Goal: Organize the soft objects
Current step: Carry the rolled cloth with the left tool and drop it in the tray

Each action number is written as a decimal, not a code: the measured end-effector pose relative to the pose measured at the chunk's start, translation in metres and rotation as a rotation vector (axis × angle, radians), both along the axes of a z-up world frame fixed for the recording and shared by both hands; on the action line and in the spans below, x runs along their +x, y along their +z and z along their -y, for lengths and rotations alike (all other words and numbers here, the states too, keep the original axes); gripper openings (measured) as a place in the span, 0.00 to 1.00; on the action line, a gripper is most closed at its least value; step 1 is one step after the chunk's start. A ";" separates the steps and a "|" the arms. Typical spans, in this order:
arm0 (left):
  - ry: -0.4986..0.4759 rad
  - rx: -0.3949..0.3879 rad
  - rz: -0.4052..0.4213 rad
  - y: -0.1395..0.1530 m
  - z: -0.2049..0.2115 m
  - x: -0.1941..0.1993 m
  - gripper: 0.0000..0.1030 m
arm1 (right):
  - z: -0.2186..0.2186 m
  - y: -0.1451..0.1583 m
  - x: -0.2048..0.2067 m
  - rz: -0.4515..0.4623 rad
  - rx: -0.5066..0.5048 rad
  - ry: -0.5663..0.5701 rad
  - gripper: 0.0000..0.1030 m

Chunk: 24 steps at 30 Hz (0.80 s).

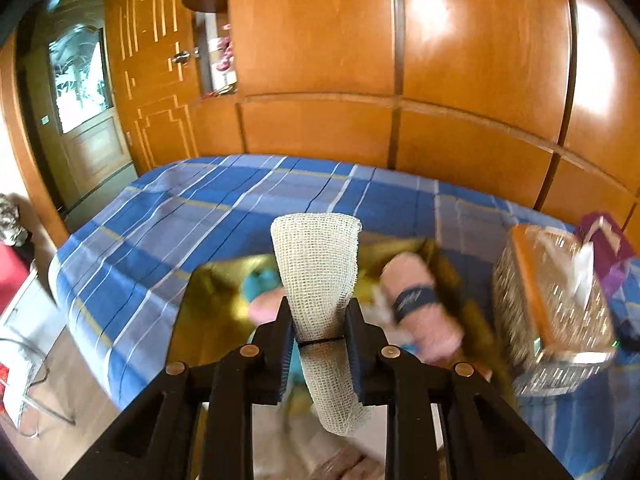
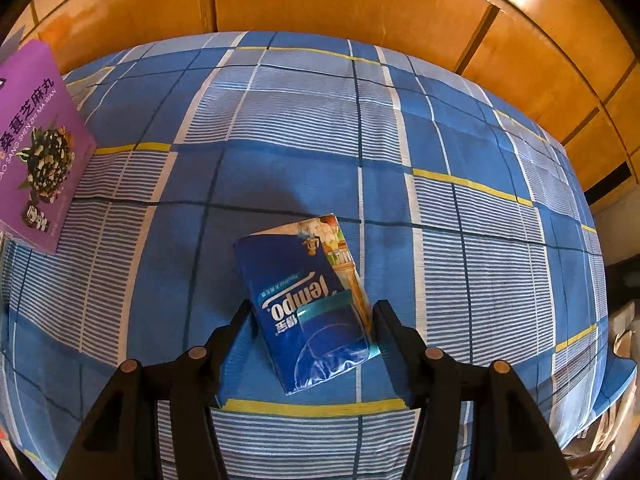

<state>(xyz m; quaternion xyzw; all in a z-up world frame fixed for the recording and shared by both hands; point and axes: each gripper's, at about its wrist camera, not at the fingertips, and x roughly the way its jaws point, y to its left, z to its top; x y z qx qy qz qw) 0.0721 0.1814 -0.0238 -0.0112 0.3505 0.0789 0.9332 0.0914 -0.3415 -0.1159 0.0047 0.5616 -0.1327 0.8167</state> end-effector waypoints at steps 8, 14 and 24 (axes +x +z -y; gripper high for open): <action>0.038 0.001 -0.029 -0.023 -0.024 -0.025 0.25 | -0.004 0.006 -0.009 0.022 -0.027 -0.026 0.57; 0.054 0.003 -0.033 -0.032 -0.032 -0.036 0.28 | -0.007 0.008 -0.010 0.032 -0.036 -0.041 0.57; 0.068 -0.002 -0.015 -0.030 -0.036 -0.049 0.58 | 0.006 0.014 -0.003 0.038 0.018 -0.118 0.56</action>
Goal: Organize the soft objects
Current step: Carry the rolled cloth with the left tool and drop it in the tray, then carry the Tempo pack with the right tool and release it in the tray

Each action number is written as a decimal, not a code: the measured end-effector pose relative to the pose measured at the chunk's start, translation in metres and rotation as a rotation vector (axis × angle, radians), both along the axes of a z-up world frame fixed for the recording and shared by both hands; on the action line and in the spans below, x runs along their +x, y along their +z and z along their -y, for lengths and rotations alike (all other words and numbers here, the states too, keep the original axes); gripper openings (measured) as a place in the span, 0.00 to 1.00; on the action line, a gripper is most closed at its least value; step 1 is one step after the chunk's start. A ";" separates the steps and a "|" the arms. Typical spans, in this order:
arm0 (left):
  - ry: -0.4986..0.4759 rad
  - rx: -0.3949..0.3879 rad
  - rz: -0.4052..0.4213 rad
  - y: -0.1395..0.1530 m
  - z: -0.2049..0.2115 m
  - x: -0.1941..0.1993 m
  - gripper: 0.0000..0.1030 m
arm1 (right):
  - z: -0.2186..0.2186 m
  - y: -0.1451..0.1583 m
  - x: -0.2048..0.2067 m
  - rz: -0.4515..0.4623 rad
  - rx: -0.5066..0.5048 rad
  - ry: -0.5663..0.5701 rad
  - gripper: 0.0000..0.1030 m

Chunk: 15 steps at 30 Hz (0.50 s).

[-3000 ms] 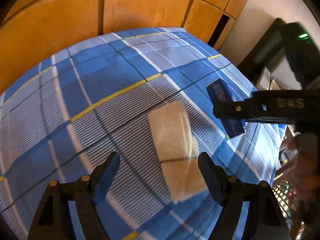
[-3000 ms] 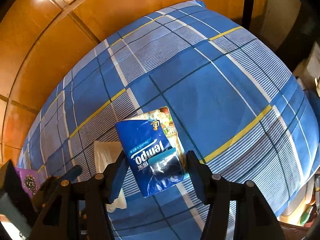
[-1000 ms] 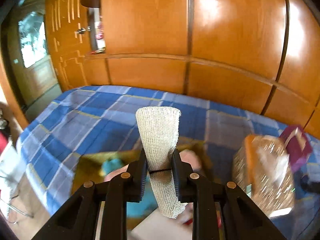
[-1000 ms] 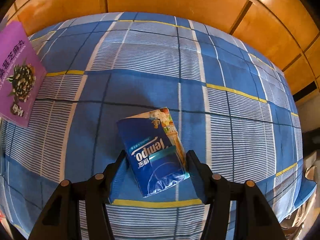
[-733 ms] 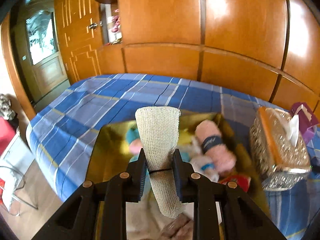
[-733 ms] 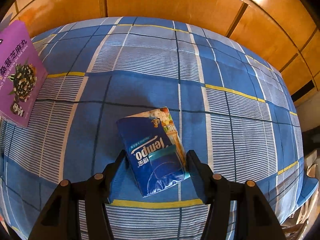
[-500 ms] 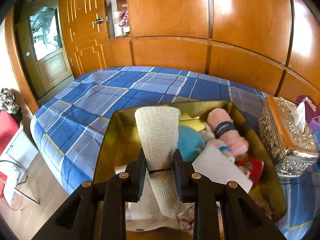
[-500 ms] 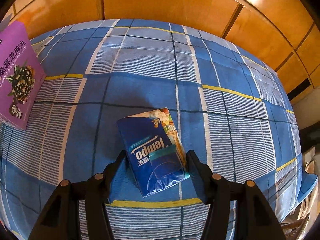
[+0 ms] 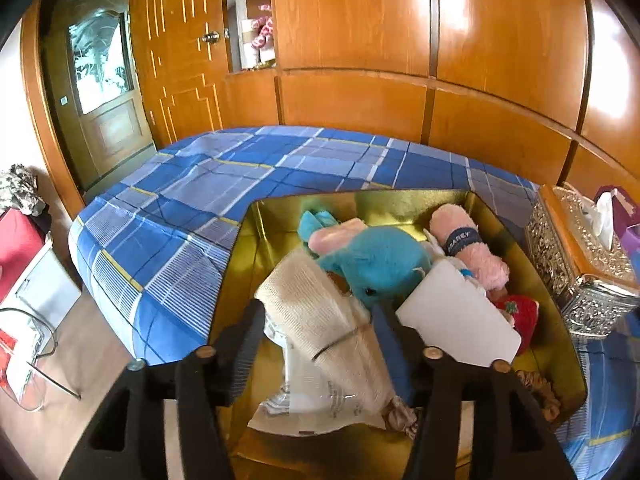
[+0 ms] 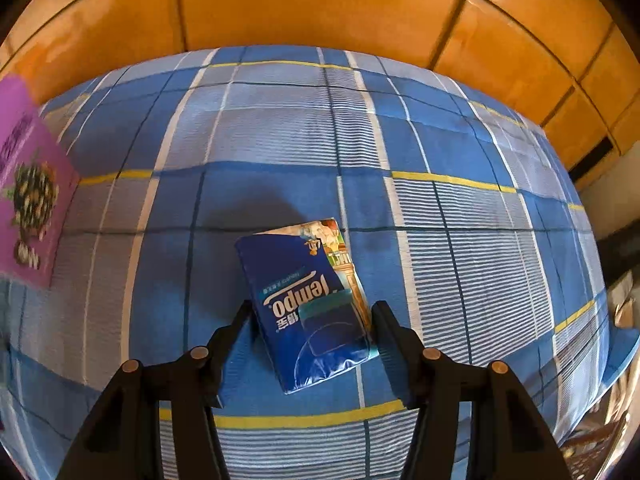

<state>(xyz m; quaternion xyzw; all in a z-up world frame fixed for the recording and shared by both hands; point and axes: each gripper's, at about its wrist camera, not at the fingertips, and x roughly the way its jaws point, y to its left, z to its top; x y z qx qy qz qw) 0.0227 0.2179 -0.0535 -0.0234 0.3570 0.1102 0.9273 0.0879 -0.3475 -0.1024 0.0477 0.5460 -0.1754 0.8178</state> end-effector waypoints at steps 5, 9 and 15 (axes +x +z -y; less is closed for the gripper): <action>-0.004 -0.006 0.022 0.009 -0.001 -0.007 0.65 | 0.015 0.022 0.015 0.040 0.061 -0.074 0.56; -0.014 -0.004 0.033 0.013 0.000 -0.010 0.69 | 0.015 0.062 0.033 0.096 0.042 -0.067 0.56; -0.016 -0.012 0.037 0.016 0.001 -0.013 0.72 | -0.029 0.154 0.069 0.236 -0.026 0.070 0.56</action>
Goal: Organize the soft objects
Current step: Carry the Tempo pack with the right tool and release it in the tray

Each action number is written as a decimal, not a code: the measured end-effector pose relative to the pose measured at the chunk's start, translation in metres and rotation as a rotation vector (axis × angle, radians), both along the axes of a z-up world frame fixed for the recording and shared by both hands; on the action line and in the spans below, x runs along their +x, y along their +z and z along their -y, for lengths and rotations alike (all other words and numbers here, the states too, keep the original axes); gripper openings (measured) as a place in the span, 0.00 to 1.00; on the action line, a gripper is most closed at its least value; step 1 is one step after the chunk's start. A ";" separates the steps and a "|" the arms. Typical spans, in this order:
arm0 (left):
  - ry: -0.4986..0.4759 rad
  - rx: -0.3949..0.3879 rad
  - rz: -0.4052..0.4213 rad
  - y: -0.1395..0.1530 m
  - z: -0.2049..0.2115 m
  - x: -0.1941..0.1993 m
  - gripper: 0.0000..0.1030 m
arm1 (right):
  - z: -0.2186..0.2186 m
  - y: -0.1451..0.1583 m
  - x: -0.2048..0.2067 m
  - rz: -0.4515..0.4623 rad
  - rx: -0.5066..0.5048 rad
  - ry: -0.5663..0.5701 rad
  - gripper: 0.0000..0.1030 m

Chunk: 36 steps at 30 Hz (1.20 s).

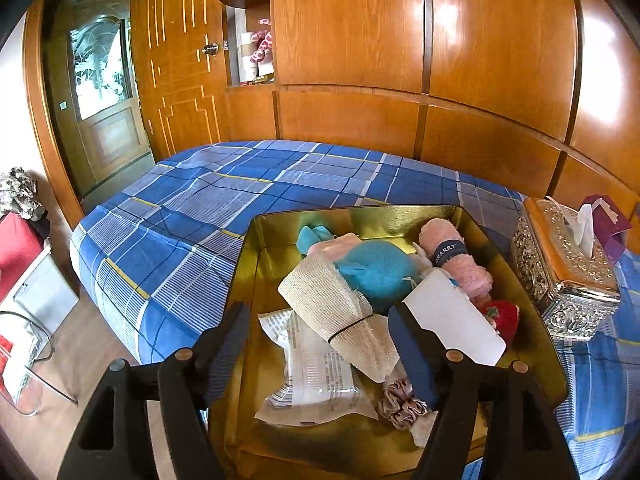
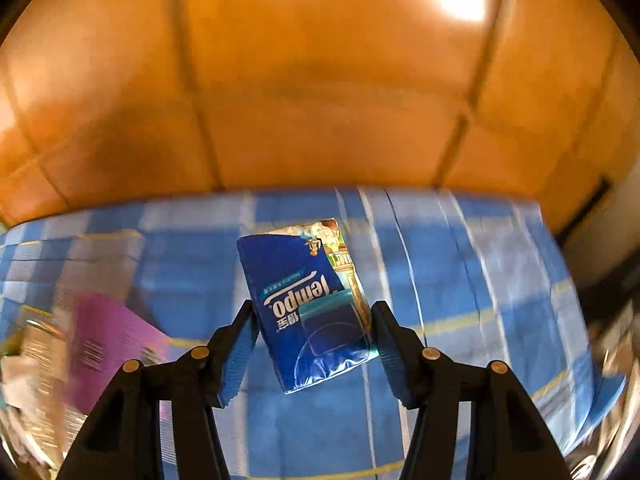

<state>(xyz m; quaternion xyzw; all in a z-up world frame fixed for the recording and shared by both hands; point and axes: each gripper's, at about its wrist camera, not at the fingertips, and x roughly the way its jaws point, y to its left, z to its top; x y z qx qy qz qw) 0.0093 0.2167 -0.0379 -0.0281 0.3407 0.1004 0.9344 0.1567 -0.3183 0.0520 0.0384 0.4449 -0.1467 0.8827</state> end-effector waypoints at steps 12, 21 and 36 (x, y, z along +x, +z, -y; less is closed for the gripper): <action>0.010 0.000 -0.004 -0.002 -0.003 -0.003 0.73 | -0.237 0.060 -0.005 0.151 -0.070 0.671 0.56; 0.035 0.014 -0.009 0.001 -0.013 -0.013 0.73 | -0.353 -0.029 -0.053 -0.033 0.036 1.005 0.56; 0.105 -0.021 0.014 0.007 -0.036 -0.030 0.78 | -0.444 -0.136 -0.063 -0.155 -0.057 0.997 0.55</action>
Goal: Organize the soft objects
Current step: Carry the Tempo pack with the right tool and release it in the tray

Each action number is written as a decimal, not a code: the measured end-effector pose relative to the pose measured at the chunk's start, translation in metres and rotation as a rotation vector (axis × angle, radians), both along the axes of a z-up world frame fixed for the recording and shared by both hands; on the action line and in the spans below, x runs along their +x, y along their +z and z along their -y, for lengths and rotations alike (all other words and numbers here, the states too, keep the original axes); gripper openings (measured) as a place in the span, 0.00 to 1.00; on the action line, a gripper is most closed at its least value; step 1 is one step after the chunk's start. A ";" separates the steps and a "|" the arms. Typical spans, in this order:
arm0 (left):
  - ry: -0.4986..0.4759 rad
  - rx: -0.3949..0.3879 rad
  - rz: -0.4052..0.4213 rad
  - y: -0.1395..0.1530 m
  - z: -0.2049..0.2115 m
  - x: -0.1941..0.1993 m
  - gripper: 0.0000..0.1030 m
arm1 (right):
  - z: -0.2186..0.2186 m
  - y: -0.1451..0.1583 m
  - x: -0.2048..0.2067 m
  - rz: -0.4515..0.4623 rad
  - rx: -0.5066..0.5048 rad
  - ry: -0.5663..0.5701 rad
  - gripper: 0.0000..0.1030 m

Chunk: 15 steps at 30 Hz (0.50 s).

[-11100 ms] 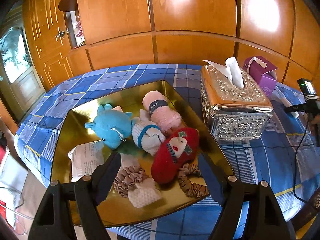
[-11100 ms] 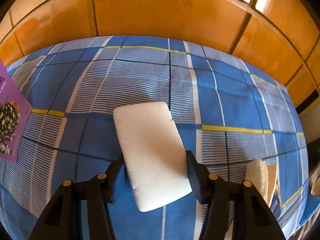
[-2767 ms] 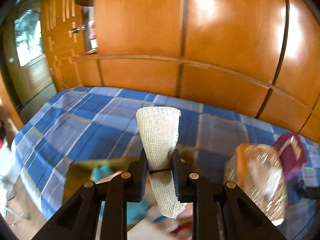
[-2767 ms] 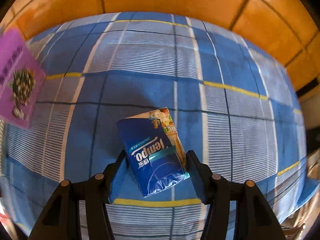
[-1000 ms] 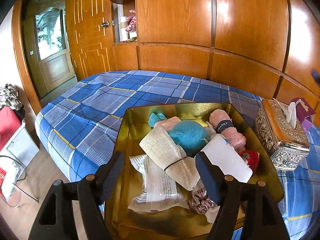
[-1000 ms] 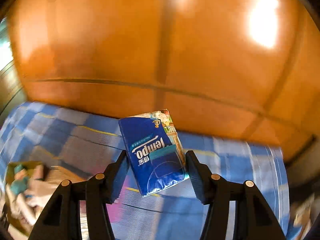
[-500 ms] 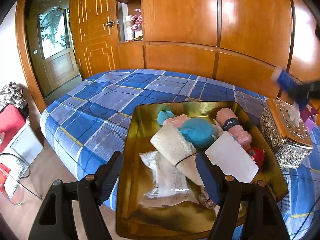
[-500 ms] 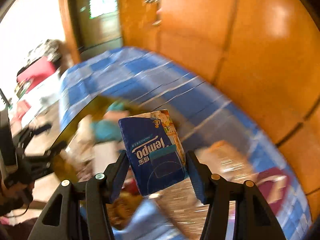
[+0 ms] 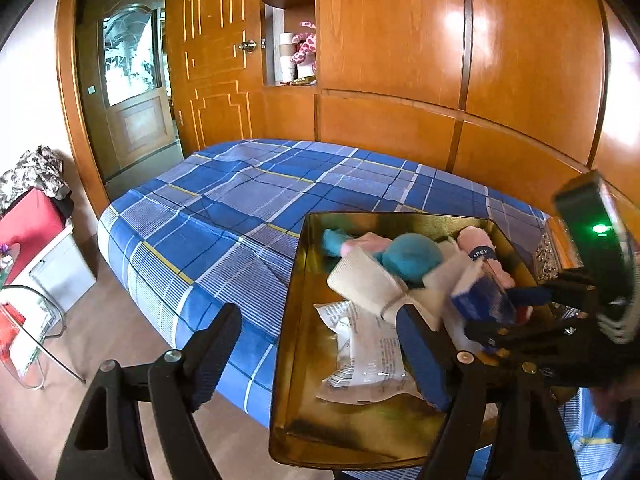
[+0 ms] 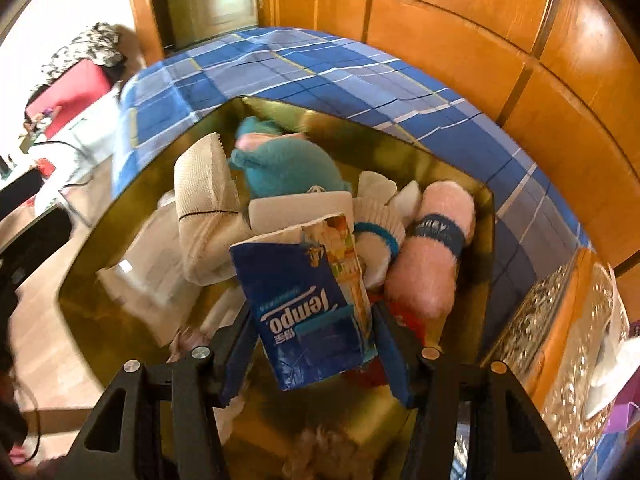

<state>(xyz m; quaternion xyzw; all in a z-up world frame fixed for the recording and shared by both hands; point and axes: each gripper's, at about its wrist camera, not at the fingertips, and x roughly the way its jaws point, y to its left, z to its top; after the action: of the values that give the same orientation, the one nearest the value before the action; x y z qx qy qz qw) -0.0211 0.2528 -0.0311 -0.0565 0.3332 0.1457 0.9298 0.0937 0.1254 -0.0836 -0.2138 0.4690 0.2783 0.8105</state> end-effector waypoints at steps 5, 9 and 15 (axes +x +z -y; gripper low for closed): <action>0.003 -0.016 -0.009 -0.004 0.000 0.002 0.82 | -0.008 -0.003 0.006 0.038 -0.005 -0.021 0.56; 0.007 -0.020 -0.004 -0.003 0.002 0.002 0.90 | -0.005 -0.004 -0.002 0.060 0.000 -0.020 0.57; 0.015 0.000 0.005 -0.001 0.006 0.000 0.96 | 0.003 -0.006 -0.014 0.072 0.026 -0.033 0.60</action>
<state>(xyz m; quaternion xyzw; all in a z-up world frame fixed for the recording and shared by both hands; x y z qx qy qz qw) -0.0211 0.2472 -0.0318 -0.0596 0.3303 0.1527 0.9295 0.0797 0.1226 -0.0892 -0.2055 0.4392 0.2630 0.8341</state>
